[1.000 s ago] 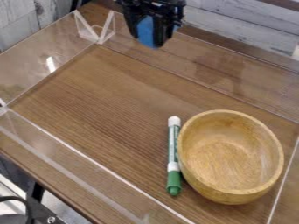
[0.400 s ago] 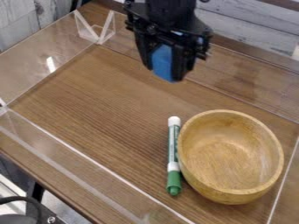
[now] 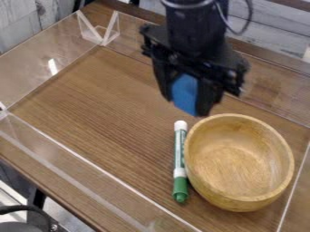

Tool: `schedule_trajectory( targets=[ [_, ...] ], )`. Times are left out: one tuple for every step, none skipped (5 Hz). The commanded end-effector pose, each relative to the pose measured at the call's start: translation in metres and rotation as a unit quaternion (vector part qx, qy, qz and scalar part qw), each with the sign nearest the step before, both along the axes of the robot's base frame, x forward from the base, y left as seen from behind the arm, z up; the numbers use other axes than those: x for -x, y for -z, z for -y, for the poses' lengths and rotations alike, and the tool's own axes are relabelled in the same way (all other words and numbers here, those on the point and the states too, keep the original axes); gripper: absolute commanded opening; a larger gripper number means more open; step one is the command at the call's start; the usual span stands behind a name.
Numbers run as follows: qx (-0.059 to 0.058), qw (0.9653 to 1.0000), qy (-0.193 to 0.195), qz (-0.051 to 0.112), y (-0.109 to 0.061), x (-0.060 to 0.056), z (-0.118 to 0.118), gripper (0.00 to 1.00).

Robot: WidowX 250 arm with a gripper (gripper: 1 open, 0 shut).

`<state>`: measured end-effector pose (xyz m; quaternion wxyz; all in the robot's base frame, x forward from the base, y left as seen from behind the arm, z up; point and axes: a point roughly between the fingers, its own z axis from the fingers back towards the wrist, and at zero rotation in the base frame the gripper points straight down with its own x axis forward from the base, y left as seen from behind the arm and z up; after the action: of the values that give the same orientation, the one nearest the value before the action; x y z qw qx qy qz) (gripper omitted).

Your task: Put the blue block in the brown bowl

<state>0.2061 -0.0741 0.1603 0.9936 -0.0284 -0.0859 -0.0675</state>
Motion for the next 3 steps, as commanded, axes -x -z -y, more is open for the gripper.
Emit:
schedule_trajectory(
  targets=[
    [0.005,0.9998,-0.006,0.019,-0.001,0.008,0.021,0.00],
    [0.006,0.9996,-0.010,0.024,0.011,0.012,0.038,0.00],
    [0.009,0.9994,-0.011,0.032,0.021,0.017,0.052,0.00]
  ],
)
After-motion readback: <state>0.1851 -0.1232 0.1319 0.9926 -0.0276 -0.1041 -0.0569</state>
